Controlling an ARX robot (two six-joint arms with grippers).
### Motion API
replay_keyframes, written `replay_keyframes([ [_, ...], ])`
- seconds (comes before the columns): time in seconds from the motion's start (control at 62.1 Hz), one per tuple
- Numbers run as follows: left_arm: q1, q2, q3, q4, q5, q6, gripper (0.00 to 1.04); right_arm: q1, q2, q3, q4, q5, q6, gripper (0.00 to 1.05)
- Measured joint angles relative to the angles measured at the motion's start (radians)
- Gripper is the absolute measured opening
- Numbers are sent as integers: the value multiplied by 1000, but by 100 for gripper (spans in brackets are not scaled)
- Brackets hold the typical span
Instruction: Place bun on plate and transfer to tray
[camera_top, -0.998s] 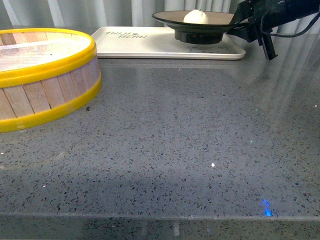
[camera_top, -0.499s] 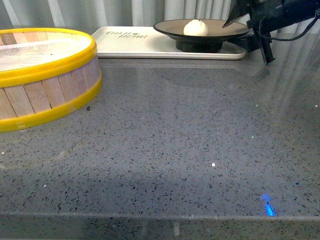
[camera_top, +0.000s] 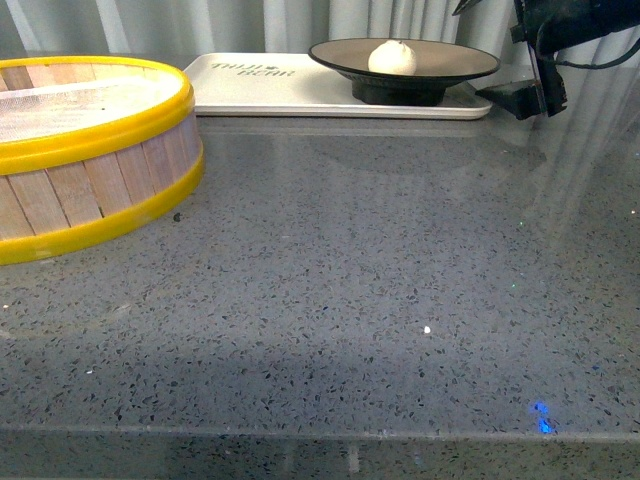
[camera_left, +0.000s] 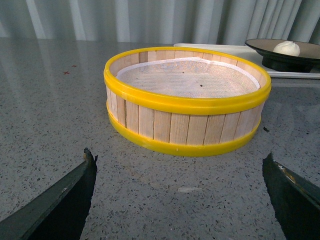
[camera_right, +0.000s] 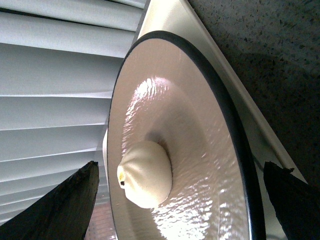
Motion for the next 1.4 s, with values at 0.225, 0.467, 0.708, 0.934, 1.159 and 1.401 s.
replay_keyframes([
  [0.225,0,0,0,0,0,0,98,-27,-128,-162,45,27,10,96],
  [0.467,0,0,0,0,0,0,98,-90,-240,-341,86,110,-25,96],
  [0.708,0,0,0,0,0,0,98,-185,-607,-794,249,428,-347,96],
  [0.934,0,0,0,0,0,0,98,-234,-929,-1215,410,433,-570,93],
  [1.159,0,0,0,0,0,0,98,-205,-1108,-1534,829,238,-1060,55],
  [1.401,0,0,0,0,0,0,98,-150,-1269,-1716,834,298,-1163,4],
])
